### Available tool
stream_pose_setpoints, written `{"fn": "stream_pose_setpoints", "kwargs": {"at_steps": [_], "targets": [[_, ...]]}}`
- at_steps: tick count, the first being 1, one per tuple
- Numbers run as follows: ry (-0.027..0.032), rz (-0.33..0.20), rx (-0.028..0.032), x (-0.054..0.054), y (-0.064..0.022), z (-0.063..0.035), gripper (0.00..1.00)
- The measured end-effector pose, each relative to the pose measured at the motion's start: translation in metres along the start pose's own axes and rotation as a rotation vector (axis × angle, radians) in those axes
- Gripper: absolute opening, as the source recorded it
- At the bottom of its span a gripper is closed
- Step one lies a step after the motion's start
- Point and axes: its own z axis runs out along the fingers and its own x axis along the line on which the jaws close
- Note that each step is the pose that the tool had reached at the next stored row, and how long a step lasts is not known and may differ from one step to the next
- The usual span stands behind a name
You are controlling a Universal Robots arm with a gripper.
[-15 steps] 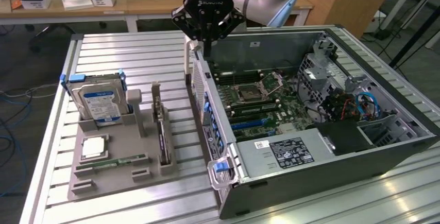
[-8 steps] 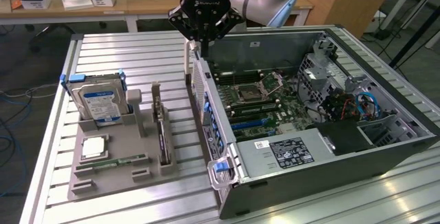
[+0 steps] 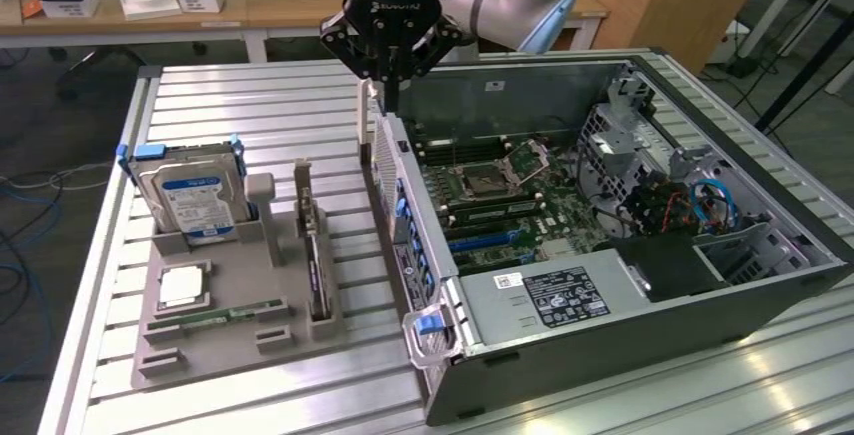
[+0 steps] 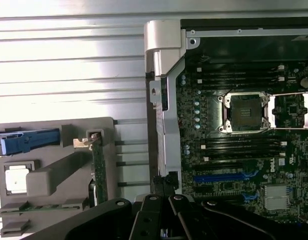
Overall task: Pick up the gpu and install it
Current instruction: 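Reach for the gpu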
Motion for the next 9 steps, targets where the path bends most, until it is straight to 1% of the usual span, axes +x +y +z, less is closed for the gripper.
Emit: {"fn": "stream_pose_setpoints", "kwargs": {"at_steps": [9], "targets": [[0.0000,0.000,0.0001,0.0065,-0.0005,0.0001,0.11]]}}
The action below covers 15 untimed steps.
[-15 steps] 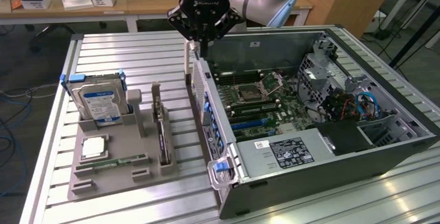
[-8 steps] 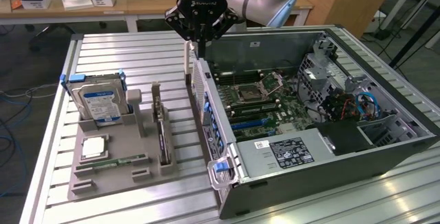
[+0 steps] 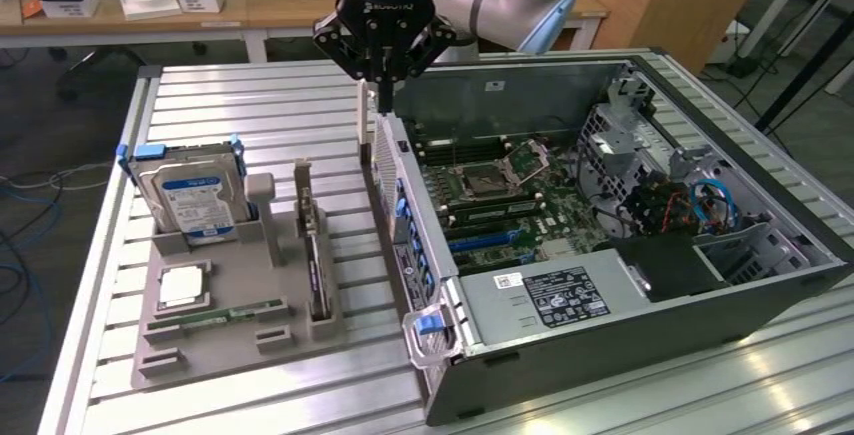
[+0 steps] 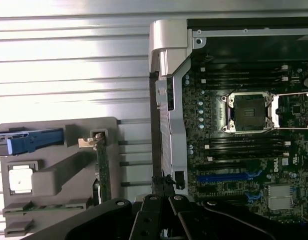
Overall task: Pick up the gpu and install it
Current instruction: 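Reach for the gpu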
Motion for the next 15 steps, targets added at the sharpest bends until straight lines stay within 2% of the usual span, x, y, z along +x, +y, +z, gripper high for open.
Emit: {"fn": "stream_pose_setpoints", "kwargs": {"at_steps": [15], "targets": [[-0.0001,0.000,-0.0001,0.0099,-0.0007,0.0002,0.11]]}}
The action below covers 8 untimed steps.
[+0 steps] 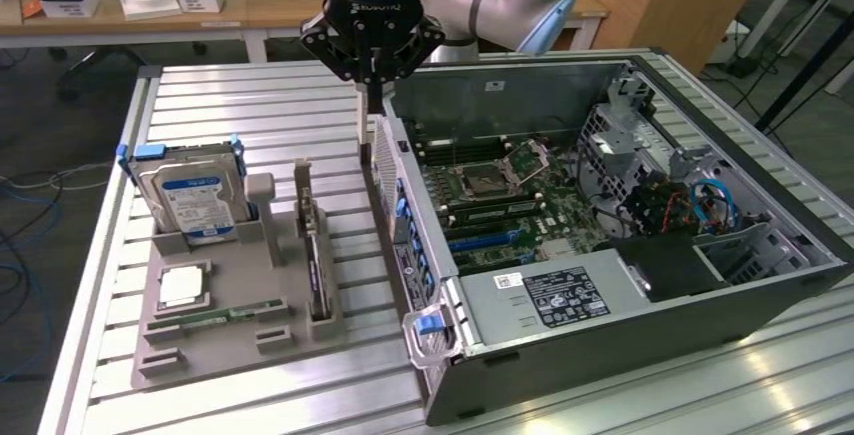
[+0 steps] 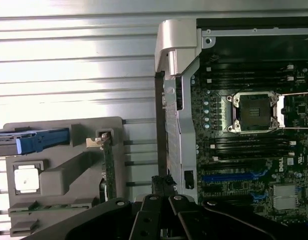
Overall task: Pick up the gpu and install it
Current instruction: 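Reach for the gpu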
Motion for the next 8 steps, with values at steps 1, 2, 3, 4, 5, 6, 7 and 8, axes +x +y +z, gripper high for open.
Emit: {"fn": "stream_pose_setpoints", "kwargs": {"at_steps": [1,2,3,4,5,6,7,8], "targets": [[-0.0001,0.000,0.0000,0.0007,-0.0001,0.0000,0.11],[0.0000,0.000,0.0000,0.0014,-0.0001,0.0000,0.11],[0.0001,0.000,0.0000,0.0021,-0.0002,0.0000,0.11],[0.0000,0.000,0.0000,0.0028,-0.0002,0.0000,0.11],[0.0000,0.000,0.0000,0.0035,-0.0003,0.0000,0.11],[0.0000,0.000,0.0000,0.0041,-0.0003,0.0000,0.11],[0.0000,0.000,0.0000,0.0048,-0.0004,0.0000,0.11],[0.0000,0.000,0.0000,0.0054,-0.0004,0.0001,0.11]]}}
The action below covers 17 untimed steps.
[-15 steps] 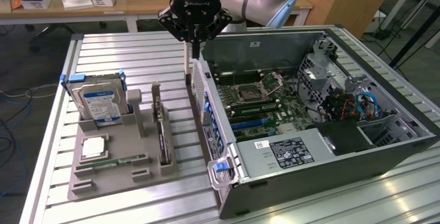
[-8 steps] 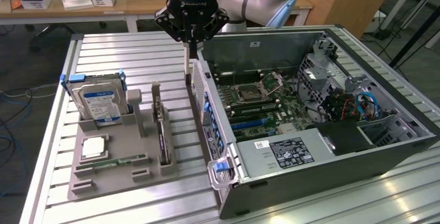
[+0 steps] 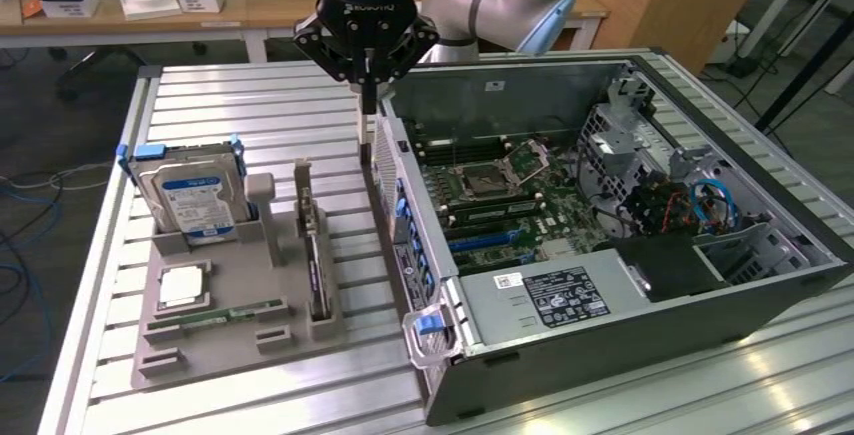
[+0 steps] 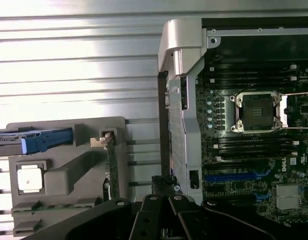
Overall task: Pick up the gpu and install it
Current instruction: 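Reach for the gpu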
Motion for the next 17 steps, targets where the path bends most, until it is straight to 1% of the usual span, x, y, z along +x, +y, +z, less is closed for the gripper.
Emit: {"fn": "stream_pose_setpoints", "kwargs": {"at_steps": [17], "targets": [[0.0001,0.000,0.0000,0.0102,-0.0008,0.0001,0.11]]}}
